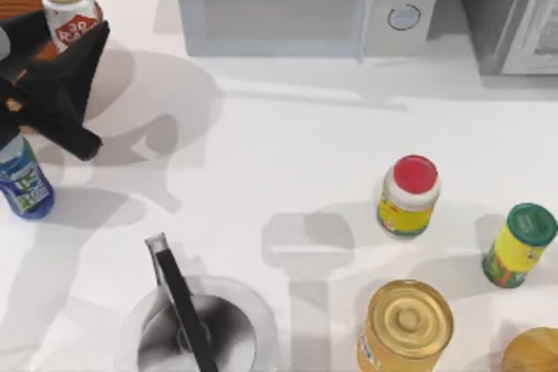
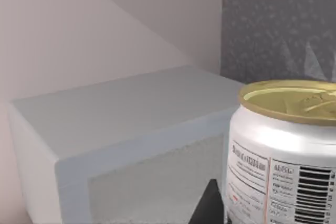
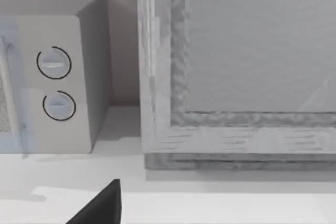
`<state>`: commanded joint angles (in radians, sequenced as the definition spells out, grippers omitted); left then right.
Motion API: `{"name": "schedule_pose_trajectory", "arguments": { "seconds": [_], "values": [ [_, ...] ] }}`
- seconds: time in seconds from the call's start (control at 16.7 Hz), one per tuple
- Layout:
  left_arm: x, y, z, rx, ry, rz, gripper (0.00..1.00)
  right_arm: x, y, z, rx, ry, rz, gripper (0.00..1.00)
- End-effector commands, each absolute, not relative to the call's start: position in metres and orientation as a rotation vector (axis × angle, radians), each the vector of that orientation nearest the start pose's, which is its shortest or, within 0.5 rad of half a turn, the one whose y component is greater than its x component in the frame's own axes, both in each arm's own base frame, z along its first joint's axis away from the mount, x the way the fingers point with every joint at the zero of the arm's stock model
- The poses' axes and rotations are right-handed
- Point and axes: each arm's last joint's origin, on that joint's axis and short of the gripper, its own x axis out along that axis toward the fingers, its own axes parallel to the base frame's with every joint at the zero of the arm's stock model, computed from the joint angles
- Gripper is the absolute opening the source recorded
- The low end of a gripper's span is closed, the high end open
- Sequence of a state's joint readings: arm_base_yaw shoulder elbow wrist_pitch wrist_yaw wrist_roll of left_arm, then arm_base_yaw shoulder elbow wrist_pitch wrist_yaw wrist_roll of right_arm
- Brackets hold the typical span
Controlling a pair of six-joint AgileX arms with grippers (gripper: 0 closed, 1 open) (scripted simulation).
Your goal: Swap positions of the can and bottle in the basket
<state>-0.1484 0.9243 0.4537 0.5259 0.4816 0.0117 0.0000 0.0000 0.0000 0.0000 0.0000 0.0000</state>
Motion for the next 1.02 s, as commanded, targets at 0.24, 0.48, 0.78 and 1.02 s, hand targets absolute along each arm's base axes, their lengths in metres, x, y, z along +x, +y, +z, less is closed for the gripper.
{"name": "schedule_pose_trajectory", "arguments": {
  "seconds": [0.24, 0.48, 0.78, 1.02],
  "values": [
    [0.288, -0.082, 0.235, -0.001, -0.015, -0.908, 0.00, 0.106, -0.001, 0.160, 0.000, 0.000, 0.000, 1.00],
    [0.354, -0.123, 0.166, -0.012, 0.023, -1.172, 0.00, 0.106, -0.001, 0.160, 0.000, 0.000, 0.000, 1.00],
    [0.387, -0.161, 0.070, -0.013, 0.026, -1.435, 0.00, 0.106, -0.001, 0.160, 0.000, 0.000, 0.000, 1.00],
    [0.389, -0.178, 0.025, -0.003, 0.006, -1.564, 0.00, 0.106, -0.001, 0.160, 0.000, 0.000, 0.000, 1.00]
  ]
}}
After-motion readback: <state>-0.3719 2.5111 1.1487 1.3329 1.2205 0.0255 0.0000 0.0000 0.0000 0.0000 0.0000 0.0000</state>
